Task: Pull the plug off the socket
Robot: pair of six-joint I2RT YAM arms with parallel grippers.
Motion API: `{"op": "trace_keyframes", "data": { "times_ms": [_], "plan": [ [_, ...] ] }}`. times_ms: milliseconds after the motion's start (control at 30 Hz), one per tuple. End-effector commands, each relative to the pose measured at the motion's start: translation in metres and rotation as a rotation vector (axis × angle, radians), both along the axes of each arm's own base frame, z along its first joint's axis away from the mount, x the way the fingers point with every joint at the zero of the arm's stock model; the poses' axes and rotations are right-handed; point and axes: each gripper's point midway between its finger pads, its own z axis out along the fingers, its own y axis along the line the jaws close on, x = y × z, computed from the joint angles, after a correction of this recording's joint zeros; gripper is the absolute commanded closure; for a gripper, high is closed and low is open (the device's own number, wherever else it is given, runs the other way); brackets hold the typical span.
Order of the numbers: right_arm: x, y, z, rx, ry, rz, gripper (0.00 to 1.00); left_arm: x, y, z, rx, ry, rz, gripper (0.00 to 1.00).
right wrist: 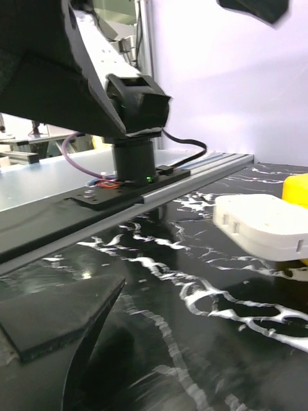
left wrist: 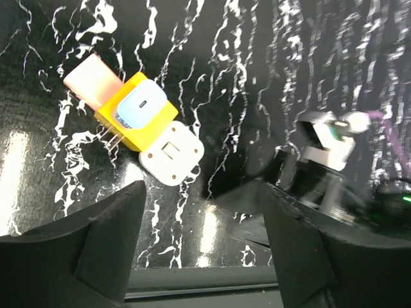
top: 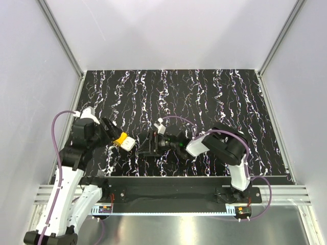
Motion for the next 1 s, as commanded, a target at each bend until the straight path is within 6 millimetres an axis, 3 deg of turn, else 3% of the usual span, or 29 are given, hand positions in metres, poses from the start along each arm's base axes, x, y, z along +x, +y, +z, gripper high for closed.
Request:
{"op": "trace_keyframes", "data": {
  "times_ms": [0, 300, 600, 967],
  "plan": [
    [0.02, 0.032, 0.02, 0.103, -0.05, -0.068, 0.13, -0.002, -0.008, 0.008, -0.055, -0.041, -0.023, 0.22],
    [0.038, 0.058, -0.002, 0.065, -0.042, -0.153, 0.27, -0.014, -0.027, 0.022, -0.134, -0.074, -0.116, 0.18],
    [0.051, 0.075, -0.007, 0.072, -0.035, -0.161, 0.3, -0.027, -0.04, 0.032, -0.177, -0.114, -0.214, 0.19],
    [0.052, 0.078, -0.01, 0.066, -0.033, -0.161, 0.41, -0.031, -0.045, 0.031, -0.199, -0.11, -0.236, 0.2]
  ]
}}
